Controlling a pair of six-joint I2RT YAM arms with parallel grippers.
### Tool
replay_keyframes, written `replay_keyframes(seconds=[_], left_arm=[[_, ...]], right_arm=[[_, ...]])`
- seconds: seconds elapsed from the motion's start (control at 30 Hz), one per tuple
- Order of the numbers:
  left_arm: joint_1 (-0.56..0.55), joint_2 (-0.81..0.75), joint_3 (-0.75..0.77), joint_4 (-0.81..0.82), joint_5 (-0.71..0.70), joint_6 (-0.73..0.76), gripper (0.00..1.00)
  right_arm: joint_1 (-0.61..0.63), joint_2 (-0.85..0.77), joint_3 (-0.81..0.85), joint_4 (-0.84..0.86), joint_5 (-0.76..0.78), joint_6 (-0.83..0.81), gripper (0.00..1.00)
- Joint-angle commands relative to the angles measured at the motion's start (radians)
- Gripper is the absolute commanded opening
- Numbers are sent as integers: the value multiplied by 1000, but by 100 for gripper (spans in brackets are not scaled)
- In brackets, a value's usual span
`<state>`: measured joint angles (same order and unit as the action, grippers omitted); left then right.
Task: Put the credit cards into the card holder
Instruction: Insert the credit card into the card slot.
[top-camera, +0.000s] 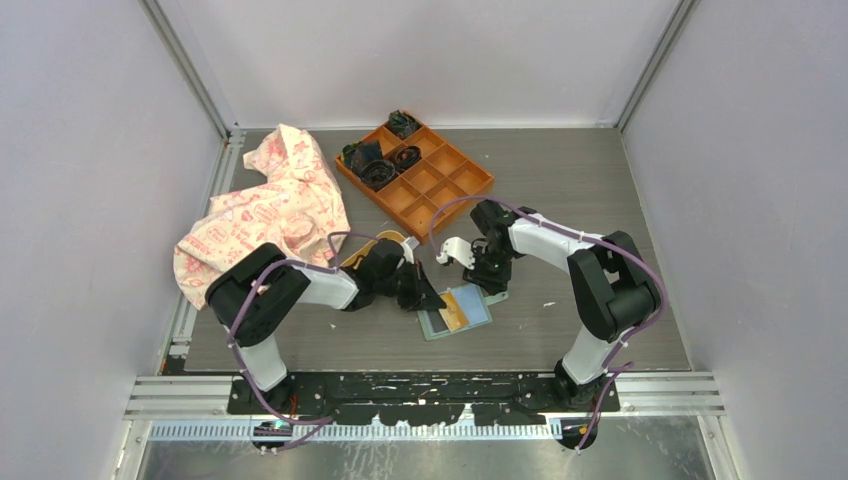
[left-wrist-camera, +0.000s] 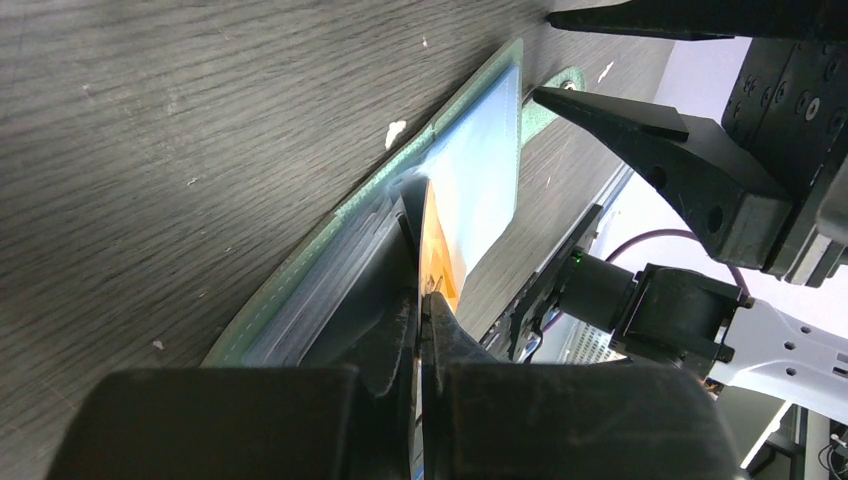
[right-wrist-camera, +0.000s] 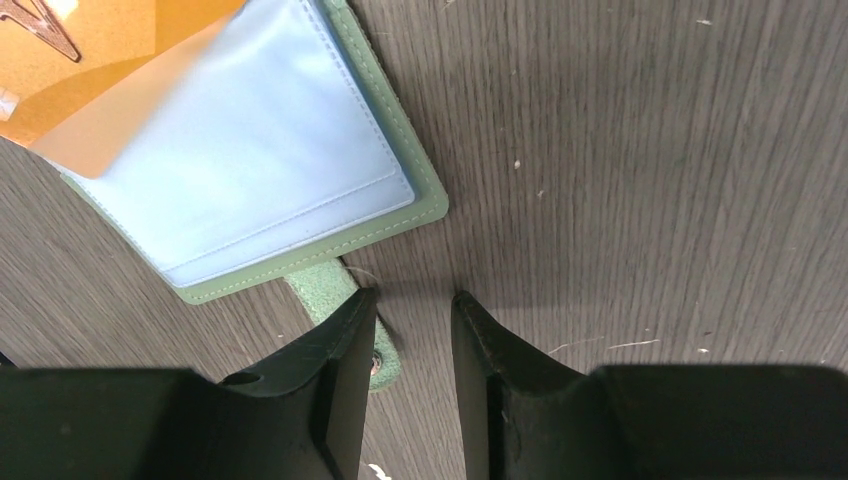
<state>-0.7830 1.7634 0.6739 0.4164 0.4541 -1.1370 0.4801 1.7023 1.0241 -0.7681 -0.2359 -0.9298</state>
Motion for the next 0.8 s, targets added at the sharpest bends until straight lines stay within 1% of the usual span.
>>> replay_keyframes(seconds=[0.0, 0.33, 0.6, 0.77], left_arm=[[0, 32, 20, -73, -10, 29, 0], [-2, 60, 53, -74, 3, 36, 0], [-9, 85, 68, -26, 13, 44, 0], [-9, 99, 76, -23, 8, 43, 0]], right_arm=[[13, 13, 21, -19, -13, -9, 39], [27, 15, 22, -18, -13, -7, 39], [26, 4, 27, -10, -14, 11, 40], [27, -6, 28, 0, -8, 24, 42]])
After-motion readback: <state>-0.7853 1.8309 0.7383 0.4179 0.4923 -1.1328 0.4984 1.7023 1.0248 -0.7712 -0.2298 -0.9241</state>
